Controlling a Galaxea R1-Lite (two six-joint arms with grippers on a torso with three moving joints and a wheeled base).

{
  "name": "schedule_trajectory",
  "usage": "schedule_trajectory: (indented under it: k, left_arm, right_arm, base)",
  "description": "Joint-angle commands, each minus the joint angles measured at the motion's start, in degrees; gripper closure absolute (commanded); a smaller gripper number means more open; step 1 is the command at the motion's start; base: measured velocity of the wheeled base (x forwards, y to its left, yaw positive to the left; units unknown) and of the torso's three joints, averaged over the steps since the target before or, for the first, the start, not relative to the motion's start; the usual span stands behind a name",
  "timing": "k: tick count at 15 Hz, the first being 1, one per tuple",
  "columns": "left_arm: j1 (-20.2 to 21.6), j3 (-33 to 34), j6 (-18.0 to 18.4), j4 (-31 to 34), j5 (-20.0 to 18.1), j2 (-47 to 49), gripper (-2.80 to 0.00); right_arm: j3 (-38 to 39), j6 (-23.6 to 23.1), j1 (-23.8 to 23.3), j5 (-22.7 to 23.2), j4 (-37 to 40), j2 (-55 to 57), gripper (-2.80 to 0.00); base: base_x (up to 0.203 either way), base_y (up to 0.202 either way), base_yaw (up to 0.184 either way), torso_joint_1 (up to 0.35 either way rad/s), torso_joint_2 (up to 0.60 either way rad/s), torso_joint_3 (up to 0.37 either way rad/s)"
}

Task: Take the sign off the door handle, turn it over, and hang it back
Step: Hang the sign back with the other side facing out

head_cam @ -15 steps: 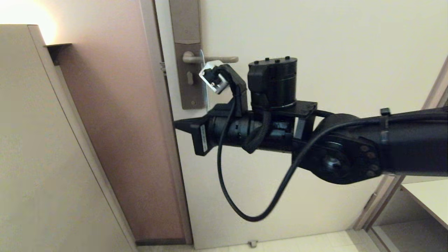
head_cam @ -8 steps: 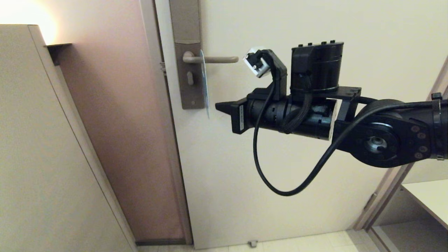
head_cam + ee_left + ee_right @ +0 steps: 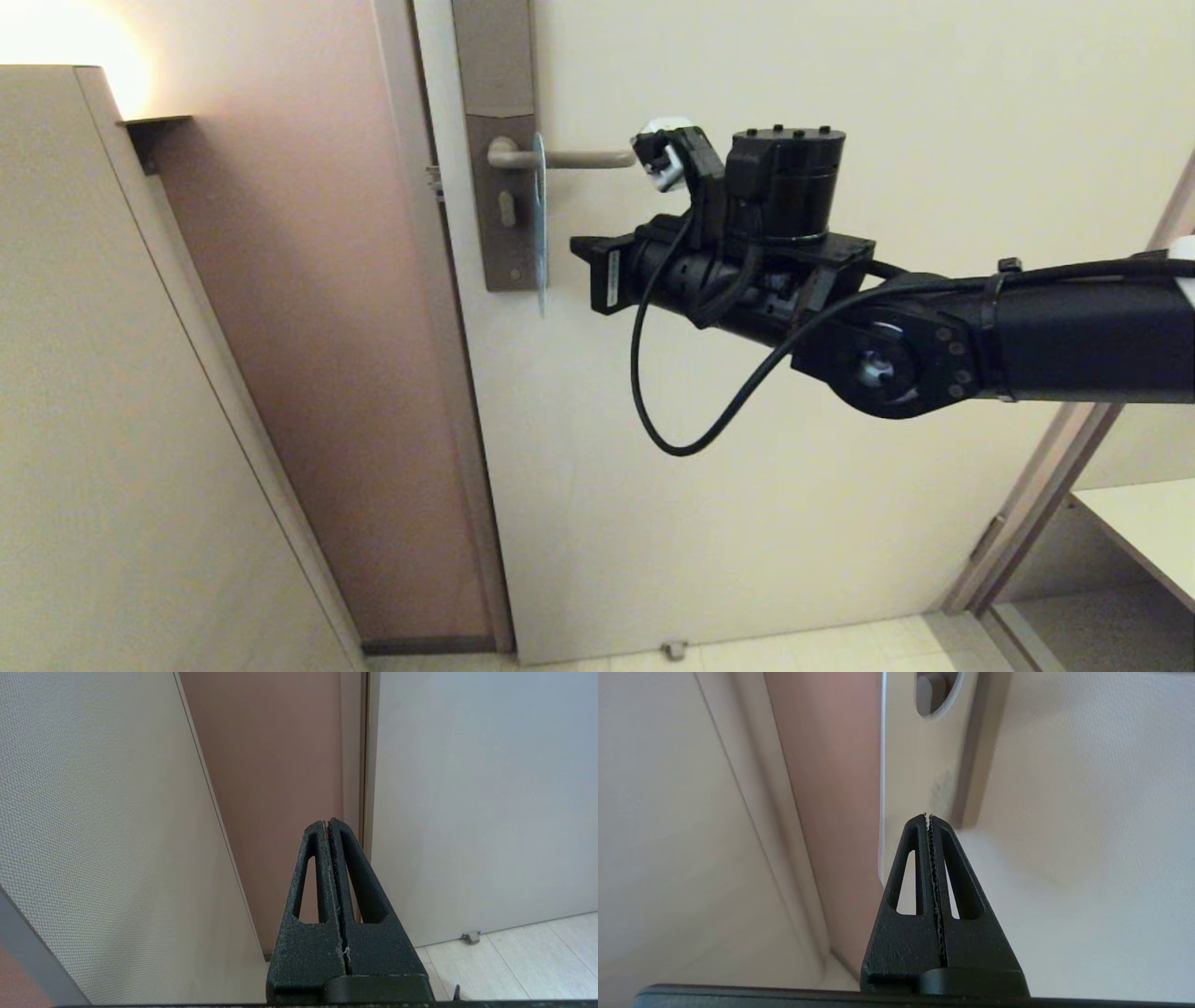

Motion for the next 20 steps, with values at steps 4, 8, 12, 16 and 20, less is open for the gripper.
schedule_trajectory:
  k: [4,8,12,16,20]
  left_arm:
    - [0.01,0.0,0.02,0.0,0.0,0.05,0.0]
    - [0.01,0.0,0.02,0.0,0.0,0.05,0.0]
    - [-0.06,0.0,0.02,0.0,0.0,0.05,0.0]
    - [0.01,-0.03,0.02,0.0,0.0,0.05,0.0]
    - [-0.06,0.0,0.02,0.0,0.0,0.05,0.0]
  right_arm:
    - [-5.25,0.06,0.0,-2.21,-1.83,8.16,0.0]
    - [-11.64,0.22,0.07,-2.22,-3.03,13.05,0.0]
    - [-19.42,0.38,0.39,-2.28,-3.31,17.14,0.0]
    - [-20.0,0.36,1.34,-2.22,-2.76,15.99,0.0]
    - [-19.54,-0.14,2.08,-2.11,4.04,13.74,0.0]
  base:
    - [0.0,0.0,0.0,0.0,0.0,0.0]
    - [0.0,0.0,0.0,0.0,0.0,0.0]
    - [0.0,0.0,0.0,0.0,0.0,0.0]
    - [0.0,0.0,0.0,0.0,0.0,0.0]
    - [0.0,0.0,0.0,0.0,0.0,0.0]
